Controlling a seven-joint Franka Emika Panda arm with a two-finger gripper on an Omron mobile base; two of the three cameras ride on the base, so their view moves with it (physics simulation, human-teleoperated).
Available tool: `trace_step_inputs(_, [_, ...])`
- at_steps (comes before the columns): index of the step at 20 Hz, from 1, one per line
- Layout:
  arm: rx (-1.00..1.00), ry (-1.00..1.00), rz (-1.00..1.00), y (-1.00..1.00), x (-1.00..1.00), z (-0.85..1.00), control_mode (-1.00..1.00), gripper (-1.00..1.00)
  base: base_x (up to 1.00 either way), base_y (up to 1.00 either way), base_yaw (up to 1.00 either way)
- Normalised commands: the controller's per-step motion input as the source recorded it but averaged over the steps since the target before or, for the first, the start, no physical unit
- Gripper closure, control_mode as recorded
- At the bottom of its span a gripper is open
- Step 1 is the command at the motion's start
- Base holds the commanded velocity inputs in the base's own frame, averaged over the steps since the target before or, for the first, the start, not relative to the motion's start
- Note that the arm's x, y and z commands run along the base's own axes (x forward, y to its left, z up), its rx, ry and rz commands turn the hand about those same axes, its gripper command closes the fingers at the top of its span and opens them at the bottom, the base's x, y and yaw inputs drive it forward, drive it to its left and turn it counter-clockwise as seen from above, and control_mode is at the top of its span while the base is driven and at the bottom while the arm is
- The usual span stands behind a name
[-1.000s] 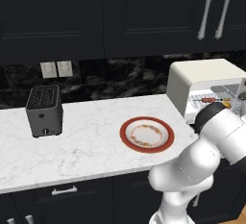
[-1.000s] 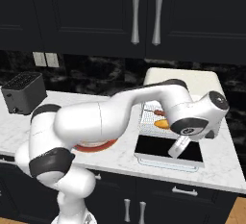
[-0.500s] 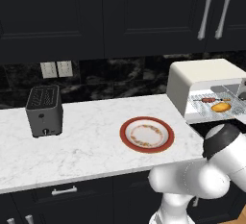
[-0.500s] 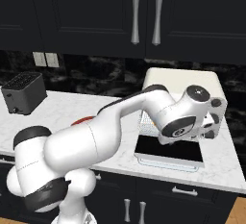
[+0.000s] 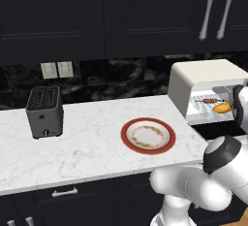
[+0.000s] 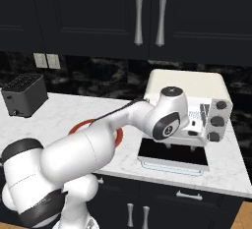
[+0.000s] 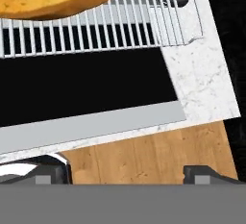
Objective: Pick up the kebab skewer and baguette bread, and place them inside the toaster oven. Close the toaster oven door and start by setting the timer.
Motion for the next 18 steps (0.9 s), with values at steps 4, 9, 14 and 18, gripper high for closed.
trace_step_inputs(4, [0.01, -0.04, -0.29, 0.0, -0.01, 0.0, -1.0, -1.0, 0.0, 0.0, 0.0])
trace_step_inputs(9, [0.02, -0.11, -0.1, 0.0, 0.07, -0.18, -1.0, -1.0, 0.0, 0.0, 0.0])
trace_step_inputs(14, [0.03, -0.05, -0.09, -0.02, 0.25, -0.39, -1.0, -1.0, 0.0, 0.0, 0.0])
trace_step_inputs(18, [0.0, -0.01, -0.1, 0.0, 0.47, -0.41, -1.0, -1.0, 0.0, 0.0, 0.0])
